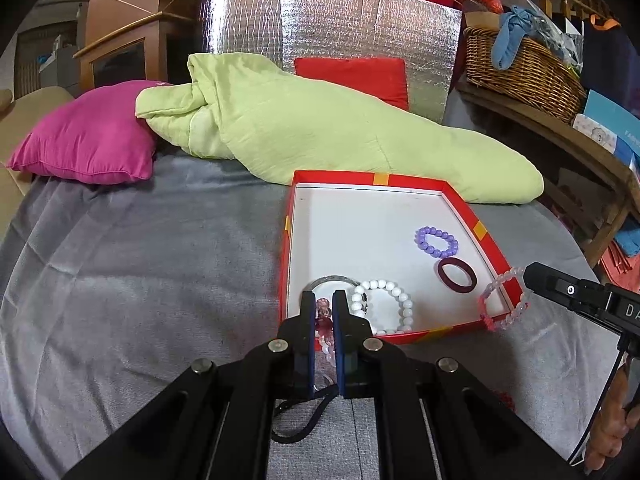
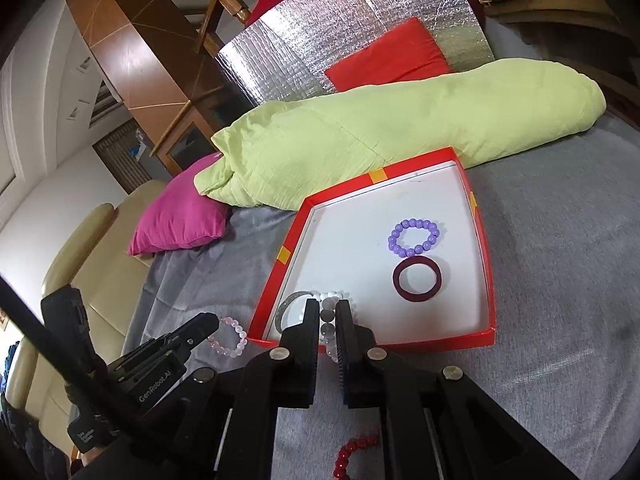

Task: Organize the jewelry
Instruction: 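Carry the pink bracelet in the left tool while the right tool carries the pale pink bracelet over the box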

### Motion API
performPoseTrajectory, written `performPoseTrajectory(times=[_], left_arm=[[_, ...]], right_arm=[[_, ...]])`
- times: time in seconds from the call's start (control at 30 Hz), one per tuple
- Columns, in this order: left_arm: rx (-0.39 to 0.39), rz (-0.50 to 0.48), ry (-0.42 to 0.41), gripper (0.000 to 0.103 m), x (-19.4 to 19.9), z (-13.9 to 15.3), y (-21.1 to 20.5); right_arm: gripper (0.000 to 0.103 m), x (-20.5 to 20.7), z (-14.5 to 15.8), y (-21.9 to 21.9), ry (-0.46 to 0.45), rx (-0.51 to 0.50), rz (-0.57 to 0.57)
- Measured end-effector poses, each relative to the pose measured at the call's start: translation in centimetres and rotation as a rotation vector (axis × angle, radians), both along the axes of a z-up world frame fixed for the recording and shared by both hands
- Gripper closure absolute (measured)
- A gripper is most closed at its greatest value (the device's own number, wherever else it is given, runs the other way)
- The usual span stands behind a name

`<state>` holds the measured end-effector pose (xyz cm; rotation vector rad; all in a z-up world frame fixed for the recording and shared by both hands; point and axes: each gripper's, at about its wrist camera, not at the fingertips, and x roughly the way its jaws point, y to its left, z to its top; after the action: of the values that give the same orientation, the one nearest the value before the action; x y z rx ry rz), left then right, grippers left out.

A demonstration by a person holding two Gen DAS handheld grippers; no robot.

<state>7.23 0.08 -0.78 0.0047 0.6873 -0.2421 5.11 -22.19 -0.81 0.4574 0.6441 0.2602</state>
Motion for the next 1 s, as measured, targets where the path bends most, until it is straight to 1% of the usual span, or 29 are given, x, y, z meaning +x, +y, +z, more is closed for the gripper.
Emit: performPoseTrajectory(times=[0.23, 0.57, 0.73, 0.83, 1.0], left_arm=[[0.002, 0.003, 0.003, 0.094, 0.4, -0.1, -0.1], [-0.029, -0.023, -0.006, 0.094, 1.8, 0.3, -0.6], [-0.024, -0.060, -0.002, 0.094, 3.5, 0.2, -1.6], [-0.048, -0.073, 0.004, 0.094, 4.5, 0.2, -1.7], [-0.085, -0.093, 0.040, 0.094, 6.8, -0.1, -1.7]], right_arm=[[0.094, 0.5, 0.0, -0.3, -0.007, 0.001, -0.016], [0.094, 1.7, 0.1, -1.3, -0.010, 0.012, -0.039], [0.094, 2.9, 0.2, -1.2, -0.011, 0.028, -0.040], [0.094, 3.7, 0.2, -1.2, -0.013, 0.031, -0.043], [0.094, 5.6, -0.4, -1.1, 0.007, 0.056, -0.052]])
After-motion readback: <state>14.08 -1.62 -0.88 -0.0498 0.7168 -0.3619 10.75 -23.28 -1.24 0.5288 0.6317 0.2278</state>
